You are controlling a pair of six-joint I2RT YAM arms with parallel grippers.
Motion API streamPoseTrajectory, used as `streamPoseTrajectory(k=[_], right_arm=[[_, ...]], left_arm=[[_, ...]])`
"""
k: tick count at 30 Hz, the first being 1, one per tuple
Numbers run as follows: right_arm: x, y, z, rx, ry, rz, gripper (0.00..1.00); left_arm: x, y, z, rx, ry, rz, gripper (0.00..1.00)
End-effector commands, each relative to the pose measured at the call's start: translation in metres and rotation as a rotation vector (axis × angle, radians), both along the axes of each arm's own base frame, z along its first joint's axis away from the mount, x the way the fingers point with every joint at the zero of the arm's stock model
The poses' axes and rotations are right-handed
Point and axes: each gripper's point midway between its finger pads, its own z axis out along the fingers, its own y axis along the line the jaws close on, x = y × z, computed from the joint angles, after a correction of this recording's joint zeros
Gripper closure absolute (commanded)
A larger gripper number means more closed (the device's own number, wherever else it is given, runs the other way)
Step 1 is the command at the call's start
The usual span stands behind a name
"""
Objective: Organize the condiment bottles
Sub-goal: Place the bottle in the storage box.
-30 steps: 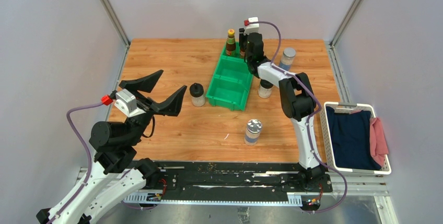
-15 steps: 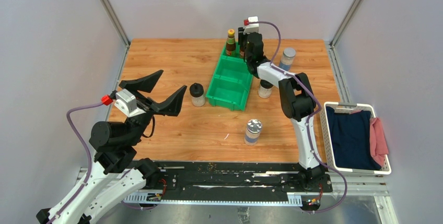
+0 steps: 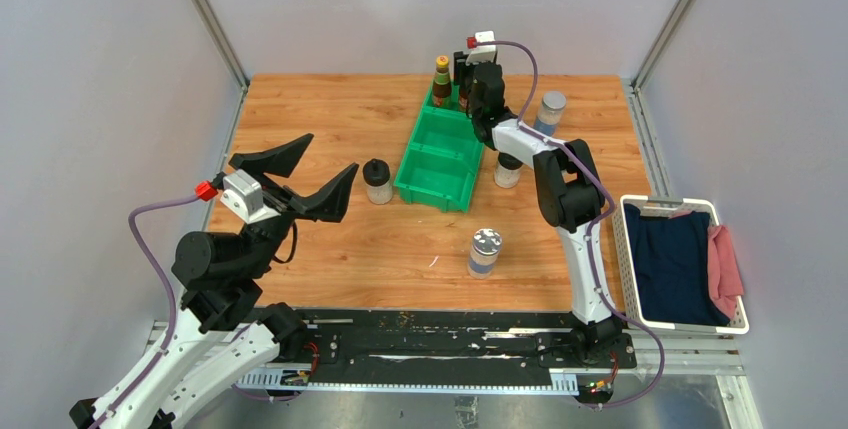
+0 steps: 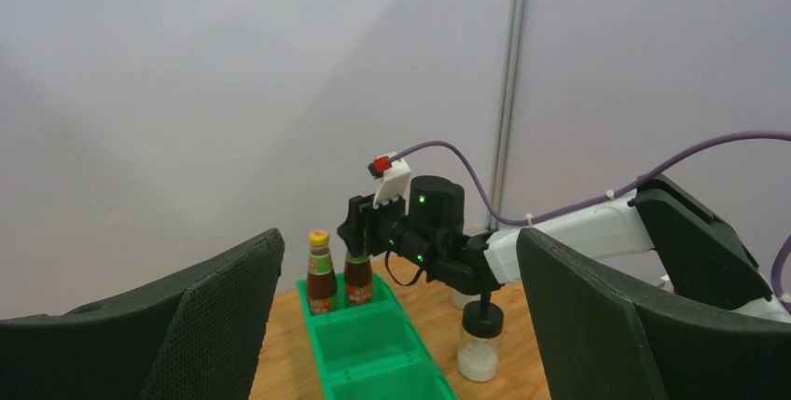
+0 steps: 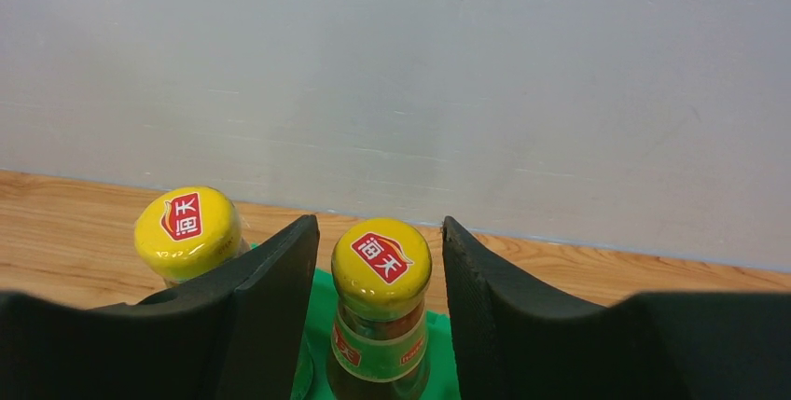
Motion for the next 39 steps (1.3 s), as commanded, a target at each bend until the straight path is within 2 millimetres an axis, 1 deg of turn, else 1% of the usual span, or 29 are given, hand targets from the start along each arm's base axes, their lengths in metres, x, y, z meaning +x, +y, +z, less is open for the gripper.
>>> streamPoseTrajectory(k=[1,3,4,6,16,19,24,25,26,30,33,36,37,39], right_arm=[[-0.005,0.002,0.030,0.013,-0.065,-0.011,0.43],[-0.004,0.002,0.032,0.010,-0.069,-0.012,0.42],[-0.003,0.002,0.038,0.007,-0.076,-0.014,0.39],[-0.002,0.002,0.041,0.001,-0.079,-0.013,0.35],[-0.002,0.000,0.084,-0.021,-0.136,-0.025,0.20],[-0.007,-0.004,0.100,-0.019,-0.154,-0.032,0.17],[-0.021,-0.010,0.127,-0.007,-0.178,-0.032,0.13],[-0.025,-0.012,0.133,-0.004,-0.180,-0.033,0.12],[-0.030,-0.014,0.142,0.000,-0.188,-0.033,0.12],[-0.049,-0.023,0.158,0.013,-0.194,-0.035,0.12],[-0.069,-0.032,0.173,0.032,-0.198,-0.040,0.12],[-0.089,-0.045,0.181,0.045,-0.178,-0.059,0.12],[-0.099,-0.050,0.189,0.053,-0.177,-0.063,0.12],[-0.115,-0.059,0.192,0.058,-0.157,-0.074,0.12]], left_arm=[[0.001,0.000,0.000,-0.010,-0.006,0.008,0.00],[0.002,0.000,0.000,-0.009,-0.006,0.009,0.00],[0.001,0.000,0.000,-0.010,-0.006,0.008,0.00],[0.002,0.000,0.000,-0.009,-0.006,0.009,0.00],[0.001,0.001,0.001,-0.013,-0.004,0.007,0.00],[0.002,0.000,0.001,-0.016,0.000,0.005,0.00],[0.002,-0.002,0.000,-0.018,0.006,-0.003,0.00],[0.002,-0.002,0.000,-0.019,0.007,-0.004,0.00],[0.002,-0.002,0.000,-0.020,0.009,-0.007,0.00],[0.001,-0.003,0.002,-0.027,0.012,-0.018,0.00],[0.000,-0.005,0.005,-0.035,0.015,-0.033,0.00],[-0.001,-0.006,0.011,-0.052,0.025,-0.047,0.00],[-0.002,-0.006,0.014,-0.057,0.031,-0.052,0.00],[-0.001,-0.010,0.017,-0.054,0.054,-0.067,0.00]])
